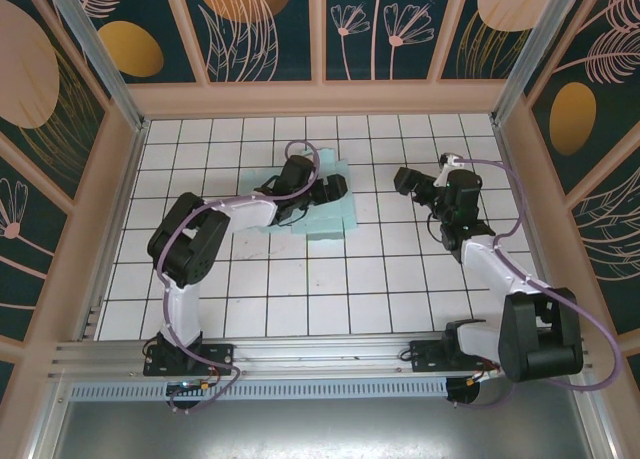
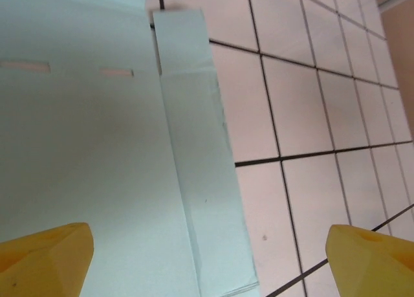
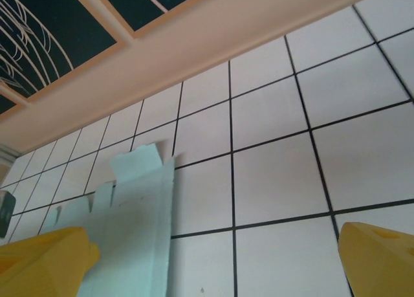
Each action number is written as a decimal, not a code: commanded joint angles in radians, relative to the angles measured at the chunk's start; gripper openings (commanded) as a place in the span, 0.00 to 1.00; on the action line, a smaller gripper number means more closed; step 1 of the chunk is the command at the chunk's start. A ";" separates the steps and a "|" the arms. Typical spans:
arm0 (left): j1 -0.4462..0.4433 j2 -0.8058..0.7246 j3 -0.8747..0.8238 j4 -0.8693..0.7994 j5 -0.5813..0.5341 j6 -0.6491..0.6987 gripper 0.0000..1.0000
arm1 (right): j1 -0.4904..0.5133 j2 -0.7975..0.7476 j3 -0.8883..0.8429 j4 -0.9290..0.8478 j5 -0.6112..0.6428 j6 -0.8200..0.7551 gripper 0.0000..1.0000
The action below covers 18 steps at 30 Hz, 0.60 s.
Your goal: Fold the paper box
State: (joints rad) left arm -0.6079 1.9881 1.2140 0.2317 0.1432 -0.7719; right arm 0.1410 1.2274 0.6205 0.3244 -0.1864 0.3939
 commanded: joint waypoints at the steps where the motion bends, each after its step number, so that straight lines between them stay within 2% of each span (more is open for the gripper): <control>1: 0.047 -0.060 0.045 -0.068 -0.064 0.027 0.94 | -0.007 0.042 0.025 -0.007 -0.069 0.056 0.99; 4: 0.104 -0.048 0.055 -0.141 -0.055 0.076 0.94 | -0.007 0.100 0.051 -0.021 -0.123 0.090 0.99; 9: 0.192 -0.024 0.034 -0.242 -0.061 0.151 0.87 | 0.001 0.173 0.102 -0.071 -0.151 0.117 0.99; 13: 0.206 0.010 0.031 -0.299 -0.088 0.198 0.72 | 0.011 0.184 0.084 -0.016 -0.172 0.132 0.99; 16: 0.204 0.015 -0.018 -0.253 -0.027 0.182 0.60 | 0.023 0.173 0.034 0.092 -0.138 0.154 0.99; 18: 0.189 0.009 -0.062 -0.230 -0.014 0.167 0.55 | 0.027 0.167 0.004 0.160 -0.122 0.177 0.99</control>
State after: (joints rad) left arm -0.3988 1.9850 1.2045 0.0048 0.0898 -0.6125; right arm 0.1593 1.4075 0.6632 0.3637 -0.3237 0.5282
